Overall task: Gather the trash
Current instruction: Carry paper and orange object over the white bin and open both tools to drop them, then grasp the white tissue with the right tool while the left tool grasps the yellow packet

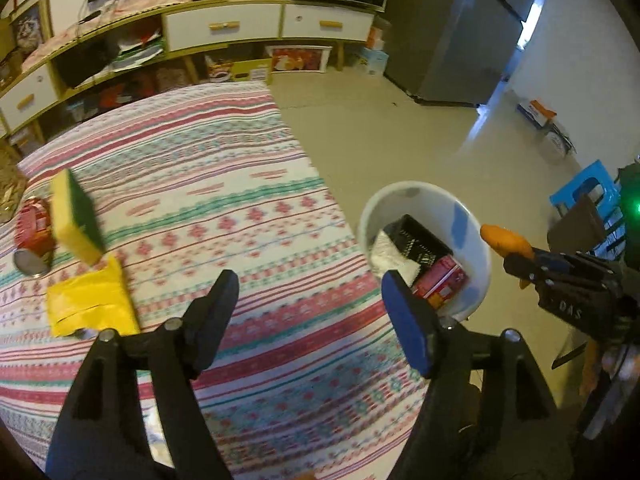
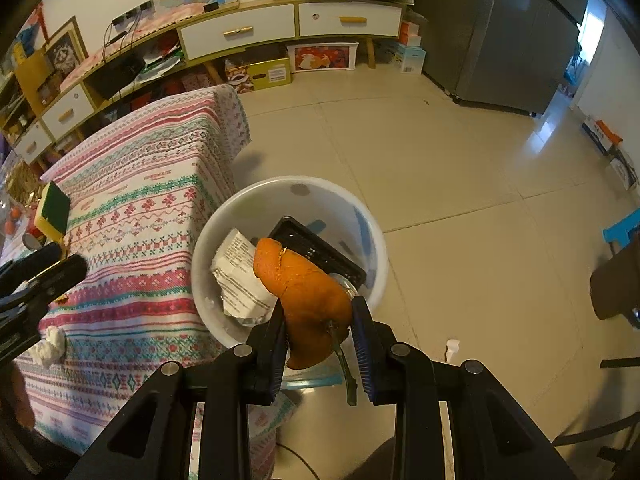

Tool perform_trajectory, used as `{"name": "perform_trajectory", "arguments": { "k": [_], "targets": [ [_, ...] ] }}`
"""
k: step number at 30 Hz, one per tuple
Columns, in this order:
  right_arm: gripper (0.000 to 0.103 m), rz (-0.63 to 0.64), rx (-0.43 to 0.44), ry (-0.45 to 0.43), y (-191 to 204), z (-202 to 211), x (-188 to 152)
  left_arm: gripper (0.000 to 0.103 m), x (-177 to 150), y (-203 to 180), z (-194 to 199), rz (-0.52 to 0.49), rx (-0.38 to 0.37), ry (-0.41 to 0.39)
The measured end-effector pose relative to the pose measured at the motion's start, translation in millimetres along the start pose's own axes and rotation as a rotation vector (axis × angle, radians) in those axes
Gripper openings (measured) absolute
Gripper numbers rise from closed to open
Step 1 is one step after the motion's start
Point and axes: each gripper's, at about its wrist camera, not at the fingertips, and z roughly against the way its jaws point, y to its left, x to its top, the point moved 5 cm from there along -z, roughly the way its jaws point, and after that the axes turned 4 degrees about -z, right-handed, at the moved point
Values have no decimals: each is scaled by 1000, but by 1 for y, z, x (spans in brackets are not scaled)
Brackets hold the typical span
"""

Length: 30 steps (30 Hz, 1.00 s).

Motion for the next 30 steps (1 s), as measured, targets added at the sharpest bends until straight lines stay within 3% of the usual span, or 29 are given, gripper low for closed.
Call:
{"name": "perform_trajectory", "arguments": {
  "k": [3,4,6,19,30],
  "targets": [
    [35,-11,12,-20,4,-2,4,77,-6,10,7,14,13,8],
    [50,-19,12,-21,4,-3,6,77,-7,14,9,19,19,14],
    [70,-45,17,-29,4,-2,7,79,-11,25,13,27,42,27],
    [71,-32,70,-31,39,14,8,82,-34,97,44,103,122,56],
    [72,93,166,-32,109,39,-13,83,-66,145,58,143,166,111]
  ]
}}
